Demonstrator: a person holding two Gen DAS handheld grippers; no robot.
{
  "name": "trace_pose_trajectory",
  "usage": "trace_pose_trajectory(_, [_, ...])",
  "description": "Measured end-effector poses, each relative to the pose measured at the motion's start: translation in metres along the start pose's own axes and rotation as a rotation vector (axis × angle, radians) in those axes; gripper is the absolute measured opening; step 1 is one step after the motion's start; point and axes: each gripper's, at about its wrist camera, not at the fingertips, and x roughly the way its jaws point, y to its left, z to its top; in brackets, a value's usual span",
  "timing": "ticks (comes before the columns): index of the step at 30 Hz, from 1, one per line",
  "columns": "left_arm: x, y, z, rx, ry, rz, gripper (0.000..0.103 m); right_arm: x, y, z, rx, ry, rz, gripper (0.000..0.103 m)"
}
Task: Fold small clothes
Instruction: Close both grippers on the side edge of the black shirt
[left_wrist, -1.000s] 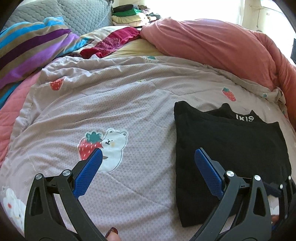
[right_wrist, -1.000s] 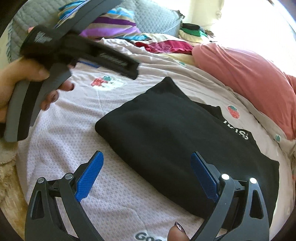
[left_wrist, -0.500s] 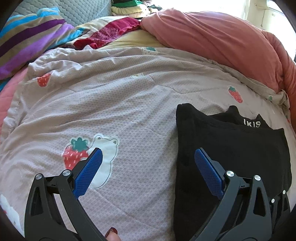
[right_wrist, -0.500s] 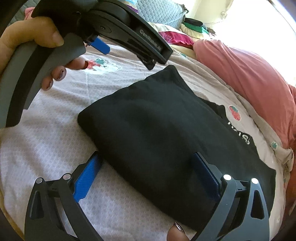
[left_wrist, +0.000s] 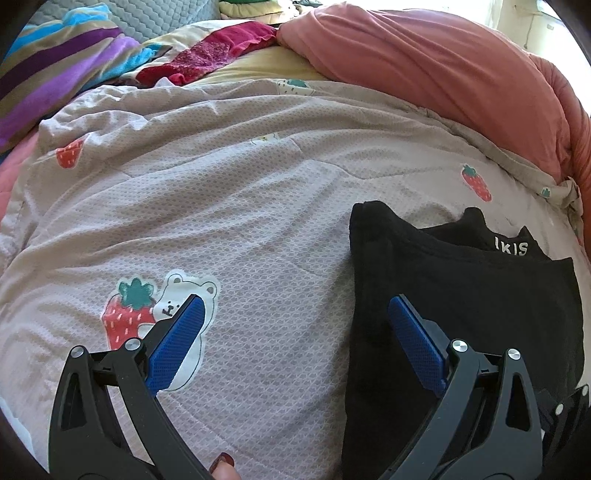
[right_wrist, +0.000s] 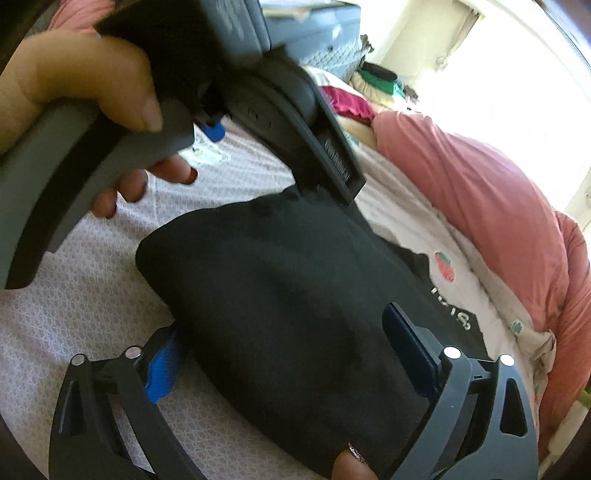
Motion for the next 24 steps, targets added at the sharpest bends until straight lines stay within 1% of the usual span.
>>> trace_pose_trajectory(1, [0.001,-0.001,0.001,0.0,0.002,-0.001,0.093,-0.002,-0.001,0.0,0.005,-0.005,0.014,0.072])
trace_pose_trajectory(2, [0.002,-0.001,0.001,0.001,0.004,-0.004,0.093,-0.002,-0.004,0.0,0.014,-0.011,0.029,0.07])
trace_pose_trajectory(3, [0.002,-0.001,0.002,0.002,0.005,-0.006,0.093,-0.003,-0.006,0.0,0.021,-0.018,0.029,0.063])
trace_pose_trajectory(4, [0.003,-0.002,0.002,0.004,0.008,-0.007,0.093,-0.005,-0.008,-0.001,0.021,-0.027,0.028,0.051])
trace_pose_trajectory(5, [0.004,-0.003,0.003,0.007,0.013,-0.011,0.093,-0.005,-0.009,-0.001,0.014,-0.034,0.026,0.045])
trace_pose_trajectory(7, [0.006,-0.004,0.003,0.008,0.025,-0.022,0.093,-0.007,-0.01,-0.002,0.01,-0.049,0.042,0.023])
trace_pose_trajectory(8, [0.007,-0.005,0.003,0.006,0.032,-0.034,0.093,-0.009,-0.011,-0.003,0.016,-0.056,0.063,0.02])
trace_pose_trajectory(10, [0.008,-0.007,0.004,-0.007,0.053,-0.073,0.093,-0.013,-0.013,-0.004,0.017,-0.074,0.061,0.013])
trace_pose_trajectory(11, [0.009,-0.008,0.004,-0.012,0.06,-0.087,0.093,-0.016,-0.013,-0.004,0.018,-0.083,0.063,0.012])
trace_pose_trajectory(12, [0.01,-0.011,0.005,-0.019,0.073,-0.113,0.093,-0.018,-0.015,-0.005,0.026,-0.091,0.07,0.008])
trace_pose_trajectory(14, [0.011,-0.016,0.006,-0.027,0.087,-0.155,0.093,-0.025,-0.021,-0.006,0.061,-0.114,0.085,0.008])
trace_pose_trajectory(17, [0.012,-0.027,0.008,-0.025,0.096,-0.188,0.093,-0.032,-0.03,-0.01,0.102,-0.131,0.095,0.007])
trace_pose_trajectory(20, [0.016,-0.035,0.009,-0.031,0.123,-0.227,0.093,-0.039,-0.037,-0.013,0.128,-0.15,0.09,0.007])
trace_pose_trajectory(21, [0.018,-0.038,0.009,-0.042,0.132,-0.241,0.091,-0.041,-0.039,-0.015,0.134,-0.154,0.088,0.007])
trace_pose_trajectory(23, [0.02,-0.041,0.009,-0.069,0.149,-0.282,0.076,-0.044,-0.041,-0.017,0.148,-0.163,0.089,0.007])
trace_pose_trajectory(24, [0.02,-0.042,0.008,-0.08,0.155,-0.297,0.061,-0.046,-0.043,-0.018,0.158,-0.168,0.088,0.007])
